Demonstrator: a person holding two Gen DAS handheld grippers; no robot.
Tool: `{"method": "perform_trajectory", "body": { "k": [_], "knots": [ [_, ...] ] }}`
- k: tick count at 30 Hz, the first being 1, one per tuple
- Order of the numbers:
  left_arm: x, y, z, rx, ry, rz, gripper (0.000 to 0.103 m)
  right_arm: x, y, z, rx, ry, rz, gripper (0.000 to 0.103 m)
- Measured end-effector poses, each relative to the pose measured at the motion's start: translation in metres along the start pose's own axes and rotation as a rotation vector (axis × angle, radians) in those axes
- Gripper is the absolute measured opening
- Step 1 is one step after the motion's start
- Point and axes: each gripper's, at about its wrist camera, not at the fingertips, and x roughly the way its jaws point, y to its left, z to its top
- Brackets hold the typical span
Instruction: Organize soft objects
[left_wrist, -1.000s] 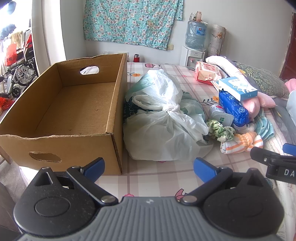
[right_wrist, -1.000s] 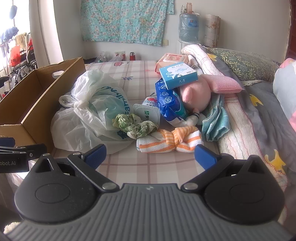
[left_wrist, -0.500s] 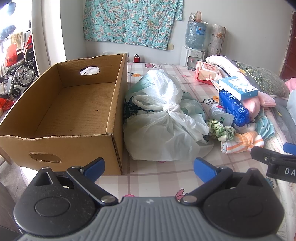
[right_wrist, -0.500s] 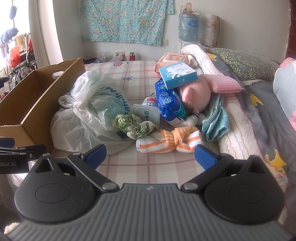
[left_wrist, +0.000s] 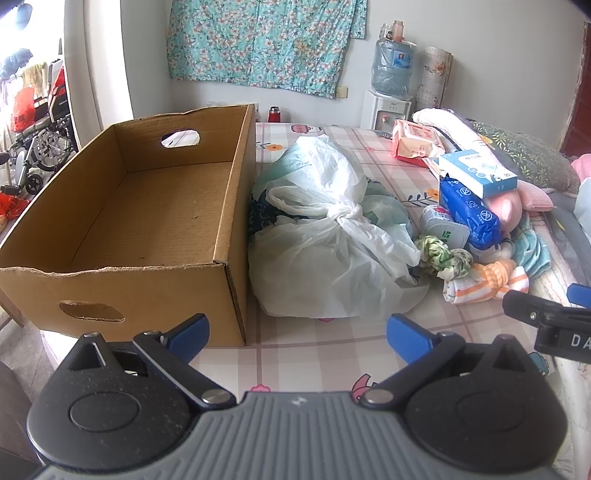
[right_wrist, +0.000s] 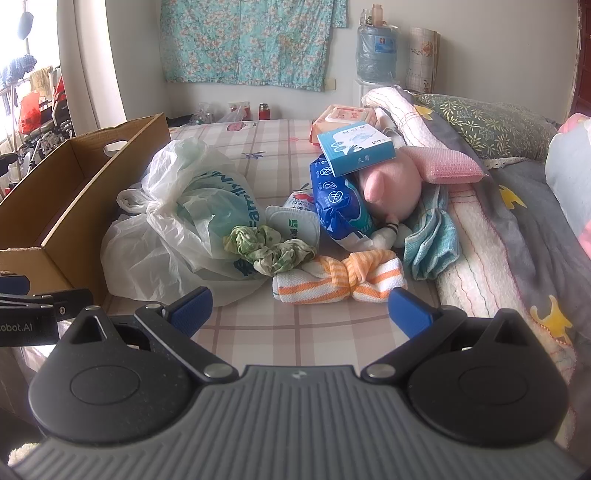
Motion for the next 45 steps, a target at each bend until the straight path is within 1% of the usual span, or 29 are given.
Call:
{"method": "perform_trajectory", "body": {
  "k": [6, 9, 15, 18, 20, 23, 27, 29, 32, 35, 37, 38, 39, 40, 41, 42, 43, 44, 45],
  "knots": [
    [0.0, 0.0, 0.0, 0.002, -0.001, 0.0, 0.103, 0.0, -0.001, 0.0, 0.002, -0.002, -0.002, 0.102],
    [-0.002, 0.0, -0.002, 0.014, -0.015, -0.007, 0.103, -0.001, -0.002, -0.001, 0.009, -0.006, -0.008, 0.102],
    [-0.011, -0.012, -0.003, 0.07, -0.056, -0.041, 0.102, -0.006, -0.011, -0.004, 0.031, -0.028, -0.032, 0.102],
    [-0.013, -0.02, 0.001, 0.112, -0.062, -0.064, 0.102, -0.01, -0.02, -0.005, 0.051, -0.055, -0.044, 0.102],
    [-0.015, -0.026, 0.008, 0.141, -0.072, -0.098, 0.102, -0.014, -0.028, -0.001, 0.065, -0.075, -0.052, 0.102],
    [-0.014, -0.04, 0.024, 0.193, -0.093, -0.153, 0.102, -0.019, -0.042, 0.009, 0.062, -0.117, -0.087, 0.102],
    [0.002, -0.065, 0.054, 0.232, -0.104, -0.219, 0.102, -0.019, -0.065, 0.029, 0.049, -0.174, -0.129, 0.102],
    [0.015, -0.076, 0.068, 0.237, -0.097, -0.247, 0.103, -0.019, -0.082, 0.044, 0.061, -0.198, -0.131, 0.102],
    [0.035, -0.092, 0.085, 0.23, -0.085, -0.341, 0.102, -0.015, -0.107, 0.067, 0.1, -0.224, -0.12, 0.102],
    [0.053, -0.105, 0.098, 0.2, -0.089, -0.411, 0.102, -0.004, -0.126, 0.092, 0.125, -0.228, -0.073, 0.101],
    [0.063, -0.112, 0.104, 0.178, -0.111, -0.432, 0.1, 0.009, -0.137, 0.11, 0.149, -0.215, -0.019, 0.095],
    [0.067, -0.116, 0.108, 0.164, -0.12, -0.437, 0.097, 0.016, -0.141, 0.119, 0.16, -0.206, 0.003, 0.093],
    [0.072, -0.119, 0.112, 0.148, -0.122, -0.448, 0.093, 0.025, -0.144, 0.127, 0.169, -0.195, 0.025, 0.089],
    [0.078, -0.121, 0.117, 0.132, -0.12, -0.466, 0.089, 0.033, -0.145, 0.134, 0.178, -0.183, 0.048, 0.082],
    [0.083, -0.123, 0.121, 0.117, -0.117, -0.485, 0.087, 0.043, -0.147, 0.141, 0.185, -0.168, 0.071, 0.078],
    [0.088, -0.126, 0.125, 0.107, -0.112, -0.498, 0.082, 0.054, -0.149, 0.148, 0.189, -0.145, 0.096, 0.071],
    [0.095, -0.13, 0.131, 0.106, -0.103, -0.502, 0.076, 0.067, -0.149, 0.154, 0.196, -0.118, 0.123, 0.063],
    [0.1, -0.133, 0.134, 0.108, -0.094, -0.503, 0.073, 0.08, -0.15, 0.159, 0.206, -0.09, 0.152, 0.059],
    [0.106, -0.137, 0.138, 0.111, -0.082, -0.502, 0.071, 0.093, -0.149, 0.163, 0.216, -0.059, 0.174, 0.052]
  ]
}}
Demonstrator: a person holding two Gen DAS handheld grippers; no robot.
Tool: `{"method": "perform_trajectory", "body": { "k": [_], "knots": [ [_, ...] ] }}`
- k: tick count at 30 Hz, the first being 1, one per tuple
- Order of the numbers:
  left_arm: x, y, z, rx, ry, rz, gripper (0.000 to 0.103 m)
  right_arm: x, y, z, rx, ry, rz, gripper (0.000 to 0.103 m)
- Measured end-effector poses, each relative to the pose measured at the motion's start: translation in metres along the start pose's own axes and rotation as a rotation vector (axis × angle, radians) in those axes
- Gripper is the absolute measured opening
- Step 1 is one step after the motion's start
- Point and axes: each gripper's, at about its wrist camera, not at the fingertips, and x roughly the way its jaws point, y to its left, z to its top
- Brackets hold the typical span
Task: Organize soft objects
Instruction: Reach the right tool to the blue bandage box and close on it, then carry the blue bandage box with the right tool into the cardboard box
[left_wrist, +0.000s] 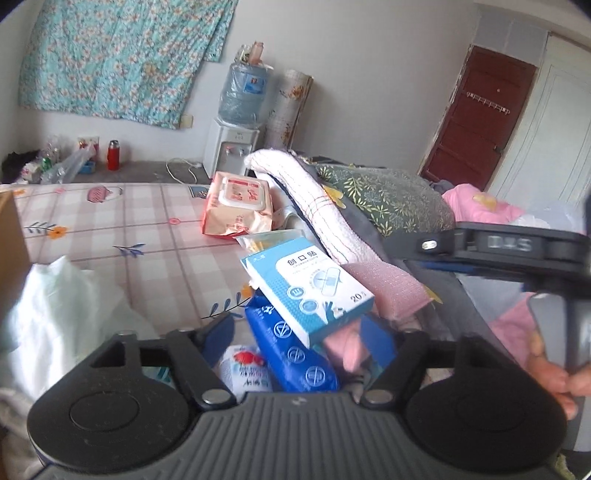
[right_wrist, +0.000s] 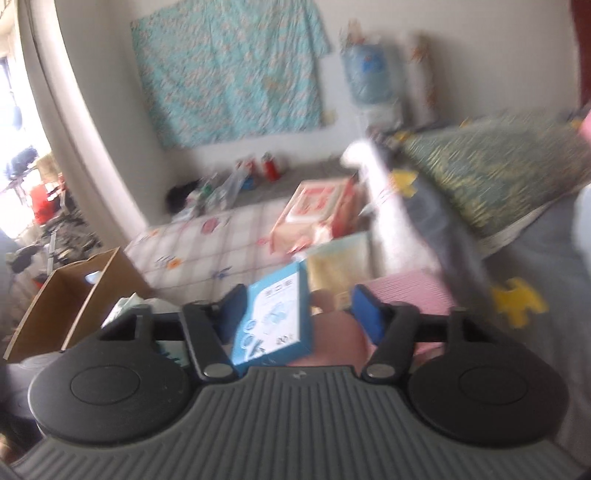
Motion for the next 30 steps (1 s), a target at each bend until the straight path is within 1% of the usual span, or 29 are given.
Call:
{"method": "perform_trajectory", "body": {
  "k": [3, 5, 7, 11, 14, 16, 24, 27, 30],
  "knots": [
    [0.02, 0.002, 0.008, -0.021, 0.047, -0.018, 0.067, 0.033, -0.002, 0.003, 0.018, 0.076, 0.044, 0.045],
    [0.03, 0.004, 0.011, -0.035, 0.067, -0.024, 0.067, 0.05, -0.003, 0.003, 0.03, 0.112, 0.065, 0.039],
    [0.039, 0.004, 0.015, -0.044, 0.086, -0.027, 0.067, 0.062, -0.006, 0.002, 0.043, 0.139, 0.085, 0.03],
    [0.057, 0.005, 0.021, -0.051, 0.138, -0.032, 0.067, 0.077, -0.01, -0.002, 0.064, 0.172, 0.105, 0.023],
    [0.067, 0.006, 0.022, -0.073, 0.163, -0.059, 0.069, 0.081, -0.017, -0.006, 0.101, 0.18, 0.125, 0.022],
    [0.07, 0.005, 0.024, -0.068, 0.16, -0.061, 0.073, 0.081, -0.019, -0.007, 0.121, 0.175, 0.124, 0.022],
    [0.066, 0.0, 0.029, -0.061, 0.149, -0.052, 0.072, 0.075, -0.028, -0.01, 0.195, 0.155, 0.132, 0.022],
    [0.058, -0.002, 0.033, -0.049, 0.135, -0.051, 0.071, 0.068, -0.027, -0.01, 0.23, 0.144, 0.146, 0.022],
    [0.045, -0.004, 0.037, -0.041, 0.11, -0.058, 0.071, 0.056, -0.019, -0.005, 0.228, 0.119, 0.151, 0.022]
  ]
}}
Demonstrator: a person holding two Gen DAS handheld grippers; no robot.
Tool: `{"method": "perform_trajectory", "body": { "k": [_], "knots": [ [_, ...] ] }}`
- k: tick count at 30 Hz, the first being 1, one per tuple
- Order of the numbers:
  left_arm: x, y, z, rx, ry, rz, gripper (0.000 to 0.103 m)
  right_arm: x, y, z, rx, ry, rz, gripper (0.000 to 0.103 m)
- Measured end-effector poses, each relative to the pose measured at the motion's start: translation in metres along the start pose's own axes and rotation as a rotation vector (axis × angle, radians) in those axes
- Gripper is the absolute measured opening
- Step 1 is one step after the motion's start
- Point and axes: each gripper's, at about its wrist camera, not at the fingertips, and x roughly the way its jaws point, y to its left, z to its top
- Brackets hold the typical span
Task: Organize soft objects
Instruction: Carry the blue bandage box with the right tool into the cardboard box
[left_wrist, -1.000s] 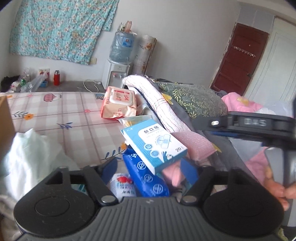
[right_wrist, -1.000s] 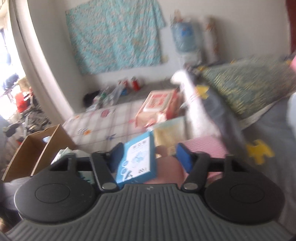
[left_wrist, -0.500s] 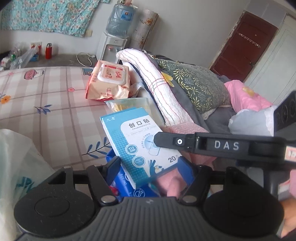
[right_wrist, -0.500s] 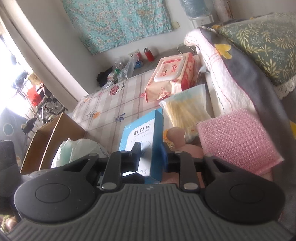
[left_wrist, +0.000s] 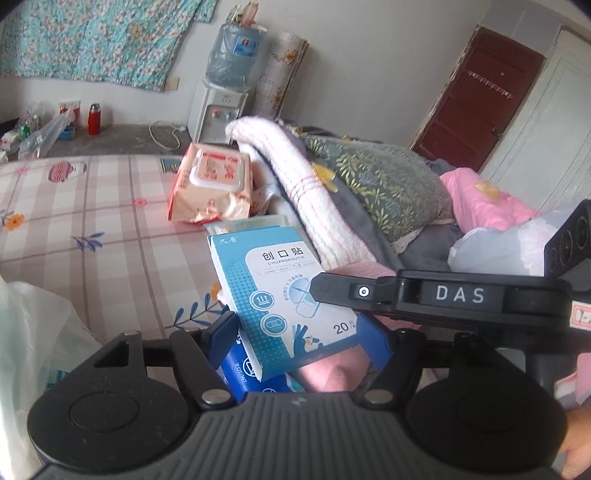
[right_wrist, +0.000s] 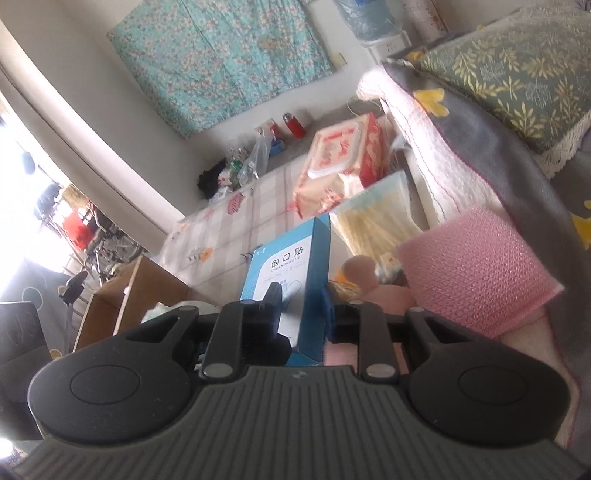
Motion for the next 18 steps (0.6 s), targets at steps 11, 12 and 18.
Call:
{"method": "perform_trajectory", "body": {
  "k": [11, 12, 18],
  "knots": [
    [-0.099, 0.008, 0.001, 0.031, -0.14, 0.074, 0.071, -0.034, 0.086, -0.008, -0.061, -0.053, 0.112, 0.022],
    [-0.112, 0.013, 0.001, 0.032, -0.156, 0.095, 0.071, -0.033, 0.099, -0.01, -0.07, -0.051, 0.135, 0.022],
    [-0.181, 0.065, -0.004, -0.013, -0.22, 0.265, 0.071, 0.004, 0.188, -0.028, -0.137, 0.012, 0.28, 0.022]
  ]
}}
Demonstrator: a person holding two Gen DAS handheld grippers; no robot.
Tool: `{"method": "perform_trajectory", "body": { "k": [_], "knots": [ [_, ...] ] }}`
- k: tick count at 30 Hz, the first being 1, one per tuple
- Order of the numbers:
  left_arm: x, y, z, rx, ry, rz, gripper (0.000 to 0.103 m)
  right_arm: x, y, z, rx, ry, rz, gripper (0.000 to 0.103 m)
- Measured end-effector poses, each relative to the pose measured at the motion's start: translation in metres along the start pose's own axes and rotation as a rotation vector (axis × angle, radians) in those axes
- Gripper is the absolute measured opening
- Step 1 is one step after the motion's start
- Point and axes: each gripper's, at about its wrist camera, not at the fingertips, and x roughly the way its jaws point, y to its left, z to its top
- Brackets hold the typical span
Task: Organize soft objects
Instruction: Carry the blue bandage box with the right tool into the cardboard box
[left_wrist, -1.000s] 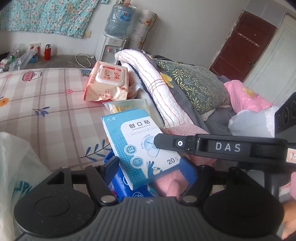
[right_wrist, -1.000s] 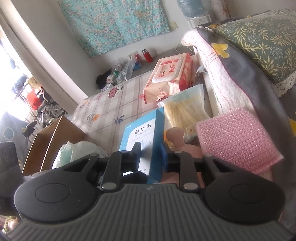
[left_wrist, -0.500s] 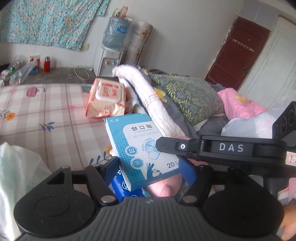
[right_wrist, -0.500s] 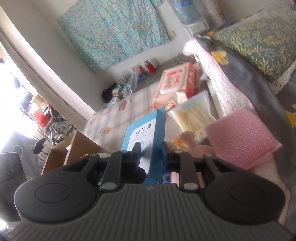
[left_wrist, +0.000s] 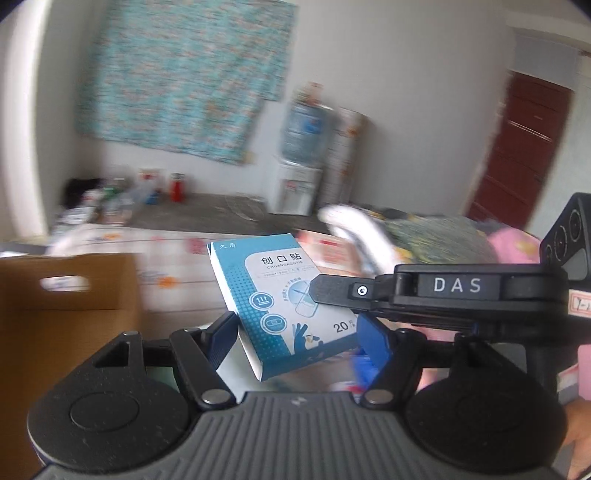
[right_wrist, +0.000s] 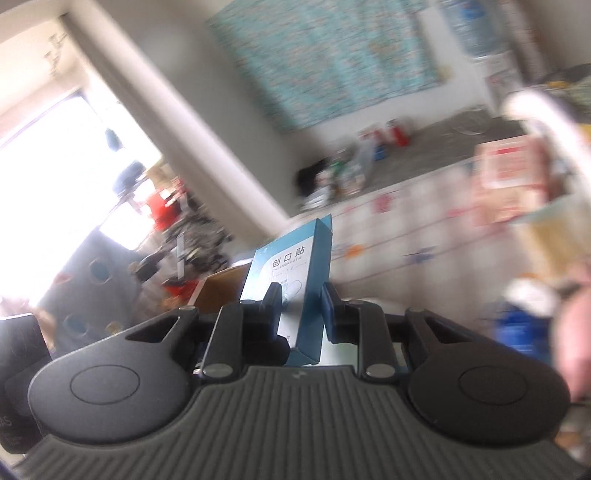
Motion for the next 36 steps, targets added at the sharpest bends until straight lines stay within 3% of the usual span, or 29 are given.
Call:
{"method": "perform_trajectory", "body": {
  "k": [4, 8, 13, 17, 22, 29, 32, 36],
  "knots": [
    [-0.019, 0.053, 0.003, -0.036, -0.004, 0.114, 0.071, 0.058, 0.052, -0.009, -0.017, 0.076, 0.083, 0.022],
    [-0.01, 0.099, 0.009, -0.075, 0.047, 0.175, 0.071, 0.116, 0.088, -0.02, -0.016, 0.14, 0.098, 0.022],
    [0.024, 0.148, 0.022, -0.095, 0.119, 0.153, 0.071, 0.172, 0.099, -0.019, -0.019, 0.165, 0.037, 0.025],
    [0.072, 0.177, 0.021, -0.105, 0.234, 0.135, 0.071, 0.202, 0.088, -0.02, -0.069, 0.185, -0.065, 0.028],
    [0.116, 0.202, -0.005, -0.083, 0.386, 0.191, 0.065, 0.191, 0.066, -0.018, -0.074, 0.164, -0.09, 0.028],
    [0.133, 0.218, -0.031, -0.096, 0.544, 0.206, 0.052, 0.154, 0.047, -0.019, -0.087, 0.141, -0.078, 0.029],
    [0.145, 0.224, -0.039, -0.095, 0.61, 0.222, 0.035, 0.146, 0.04, -0.025, -0.058, 0.142, -0.051, 0.029],
    [0.151, 0.223, -0.037, -0.073, 0.6, 0.214, 0.032, 0.143, 0.032, -0.031, -0.028, 0.148, -0.019, 0.029]
  ]
}}
